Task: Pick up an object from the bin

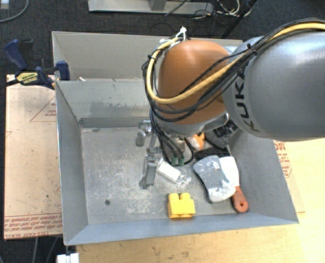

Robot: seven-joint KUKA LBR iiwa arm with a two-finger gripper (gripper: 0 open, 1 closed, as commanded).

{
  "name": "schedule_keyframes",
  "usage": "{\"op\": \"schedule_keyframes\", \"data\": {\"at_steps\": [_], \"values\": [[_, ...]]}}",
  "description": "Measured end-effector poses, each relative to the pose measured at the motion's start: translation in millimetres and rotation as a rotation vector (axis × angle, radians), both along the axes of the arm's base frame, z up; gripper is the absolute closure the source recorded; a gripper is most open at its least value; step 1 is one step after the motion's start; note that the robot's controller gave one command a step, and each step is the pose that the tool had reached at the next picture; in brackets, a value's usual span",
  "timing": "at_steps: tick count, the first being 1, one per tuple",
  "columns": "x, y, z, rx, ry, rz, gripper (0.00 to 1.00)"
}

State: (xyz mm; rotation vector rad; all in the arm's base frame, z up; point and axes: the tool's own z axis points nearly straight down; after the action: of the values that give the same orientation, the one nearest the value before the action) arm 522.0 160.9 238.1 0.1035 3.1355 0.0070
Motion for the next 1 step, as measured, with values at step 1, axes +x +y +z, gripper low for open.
{"op": "schedule_keyframes", "data": {"at_steps": [1], "values": [[3.3, 27.2, 59.7, 0.000, -0.001, 0.046, 0.00]]}}
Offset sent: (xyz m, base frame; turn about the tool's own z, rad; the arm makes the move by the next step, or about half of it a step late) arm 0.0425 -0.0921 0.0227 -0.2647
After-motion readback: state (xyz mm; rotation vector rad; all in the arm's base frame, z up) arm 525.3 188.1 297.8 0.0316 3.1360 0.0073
